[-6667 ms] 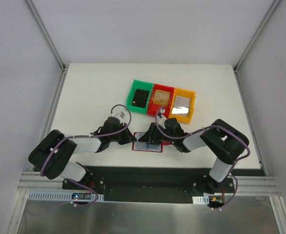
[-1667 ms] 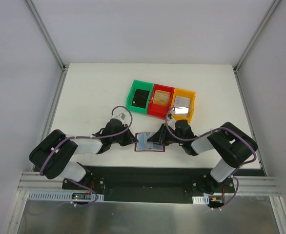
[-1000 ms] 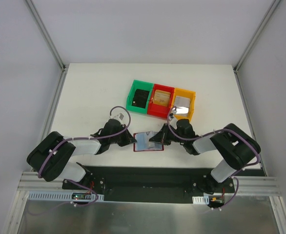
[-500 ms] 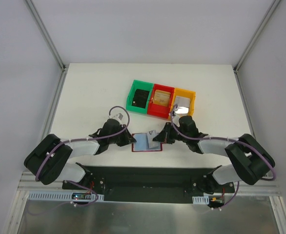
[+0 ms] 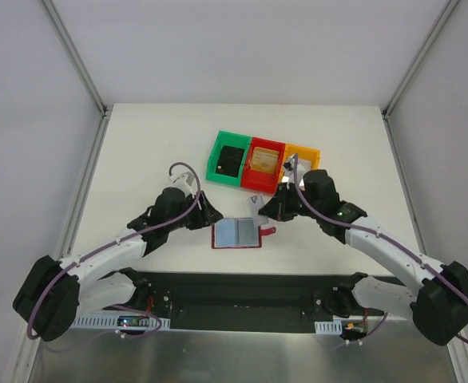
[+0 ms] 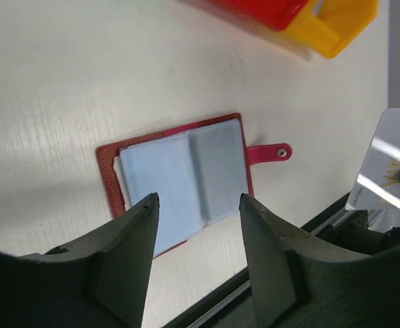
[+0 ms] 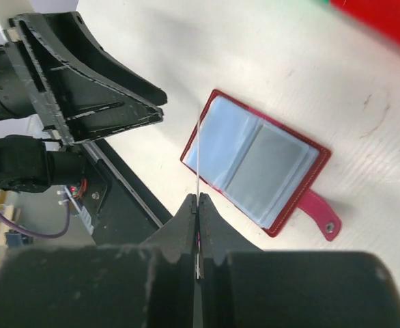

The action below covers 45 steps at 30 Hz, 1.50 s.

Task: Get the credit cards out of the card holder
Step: Remove the credit card from the card holder.

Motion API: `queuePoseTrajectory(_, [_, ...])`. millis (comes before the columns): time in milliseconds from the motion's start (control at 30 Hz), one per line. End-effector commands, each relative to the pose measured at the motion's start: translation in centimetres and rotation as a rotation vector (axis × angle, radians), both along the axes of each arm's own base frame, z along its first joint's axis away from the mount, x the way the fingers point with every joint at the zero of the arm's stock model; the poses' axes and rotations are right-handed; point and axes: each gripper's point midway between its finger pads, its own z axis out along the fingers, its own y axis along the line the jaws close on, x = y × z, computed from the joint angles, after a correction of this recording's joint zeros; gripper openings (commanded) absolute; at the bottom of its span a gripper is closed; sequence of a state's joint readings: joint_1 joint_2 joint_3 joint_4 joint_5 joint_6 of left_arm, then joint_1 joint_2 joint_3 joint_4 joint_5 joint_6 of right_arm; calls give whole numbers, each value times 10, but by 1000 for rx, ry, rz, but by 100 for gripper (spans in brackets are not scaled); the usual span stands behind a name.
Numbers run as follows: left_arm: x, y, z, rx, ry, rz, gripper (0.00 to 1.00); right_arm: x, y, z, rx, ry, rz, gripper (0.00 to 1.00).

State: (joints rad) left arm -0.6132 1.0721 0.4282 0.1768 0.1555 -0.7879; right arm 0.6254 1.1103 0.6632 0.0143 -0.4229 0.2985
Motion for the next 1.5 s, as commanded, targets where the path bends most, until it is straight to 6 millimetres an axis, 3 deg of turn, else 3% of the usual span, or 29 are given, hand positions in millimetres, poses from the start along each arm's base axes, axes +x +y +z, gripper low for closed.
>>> queuePoseTrajectory(0, [12, -2, 46, -21, -156, -31, 52, 0, -29, 19, -185, -104, 19, 0])
queuePoseTrajectory(133, [6, -18, 73, -156, -366, -151, 52, -8, -38, 31, -257, -249, 135, 7])
queuePoseTrajectory(233, [-6, -31, 101, -331, -472, -211, 51, -23, -42, 43, -251, -312, 218, 0])
queuePoseTrajectory(433, [-39, -61, 133, -469, -457, -508, 53, -72, -34, 64, -181, -192, 487, 0])
queuePoseTrajectory(567, [-50, -66, 148, -530, -494, -583, 54, -89, -32, 66, -147, -139, 564, 0])
queuePoseTrajectory(767, [-62, -75, 153, -555, -503, -661, 57, -104, -26, 63, -107, -98, 642, 0])
queuePoseTrajectory(1100, [-91, -97, 151, -585, -476, -861, 55, -109, -14, 61, -104, -87, 693, 0])
queuePoseTrajectory(1467, [-111, -106, 143, -601, -415, -983, 38, -107, -15, 62, -118, -95, 693, 0])
